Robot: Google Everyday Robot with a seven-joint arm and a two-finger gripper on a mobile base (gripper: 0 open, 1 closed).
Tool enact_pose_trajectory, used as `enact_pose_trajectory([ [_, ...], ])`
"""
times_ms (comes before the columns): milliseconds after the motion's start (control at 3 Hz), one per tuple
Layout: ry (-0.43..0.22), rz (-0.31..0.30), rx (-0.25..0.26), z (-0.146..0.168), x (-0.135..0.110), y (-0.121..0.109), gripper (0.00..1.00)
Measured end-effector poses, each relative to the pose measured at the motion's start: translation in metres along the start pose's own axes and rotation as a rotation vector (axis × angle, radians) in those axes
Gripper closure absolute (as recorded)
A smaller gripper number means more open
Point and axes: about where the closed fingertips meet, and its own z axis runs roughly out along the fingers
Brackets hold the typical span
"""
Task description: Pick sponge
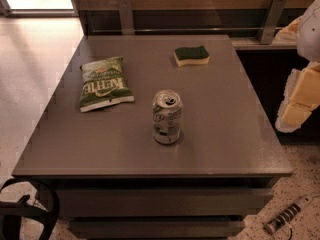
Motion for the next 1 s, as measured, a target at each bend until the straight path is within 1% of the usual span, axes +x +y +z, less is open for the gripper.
enact_pose_trajectory([
  [333,-0.001,0.000,0.001,0.000,0.000,0.000,0.00],
  [667,-0.072,0.005,0.048,0.000,-0.003,-0.033,0.00],
  [1000,-0.189,0.027,0.086,0.017,0.002,-0.066,0.00],
])
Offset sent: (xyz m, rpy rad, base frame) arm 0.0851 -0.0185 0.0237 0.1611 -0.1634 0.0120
